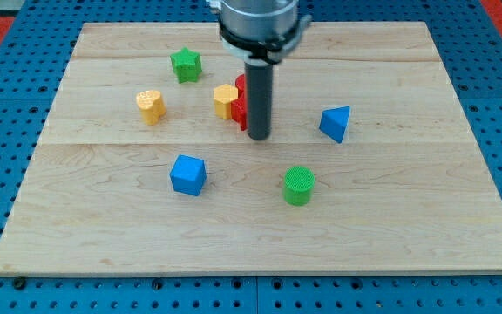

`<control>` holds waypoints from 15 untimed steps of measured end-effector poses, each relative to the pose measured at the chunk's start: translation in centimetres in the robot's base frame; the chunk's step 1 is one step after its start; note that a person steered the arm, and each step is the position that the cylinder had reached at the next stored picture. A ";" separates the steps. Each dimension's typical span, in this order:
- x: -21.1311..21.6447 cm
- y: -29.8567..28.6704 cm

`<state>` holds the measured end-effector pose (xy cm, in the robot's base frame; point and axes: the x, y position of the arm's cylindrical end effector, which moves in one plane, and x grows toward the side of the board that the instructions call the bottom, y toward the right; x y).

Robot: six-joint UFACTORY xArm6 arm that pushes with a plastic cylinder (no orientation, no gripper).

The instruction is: Move the blue trianglered stargreen circle and the blue cube in different directions

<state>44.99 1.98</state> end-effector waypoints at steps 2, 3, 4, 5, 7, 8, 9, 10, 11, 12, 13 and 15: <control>7.3 -1.4; 7.0 -6.5; 7.5 -11.7; 7.0 -11.7; 9.3 -5.9; 6.7 -6.0; 2.4 -6.0; 3.9 -11.6; 3.7 -14.3; 3.5 -16.6; 2.6 -20.4; -1.2 -24.2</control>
<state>43.79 -22.27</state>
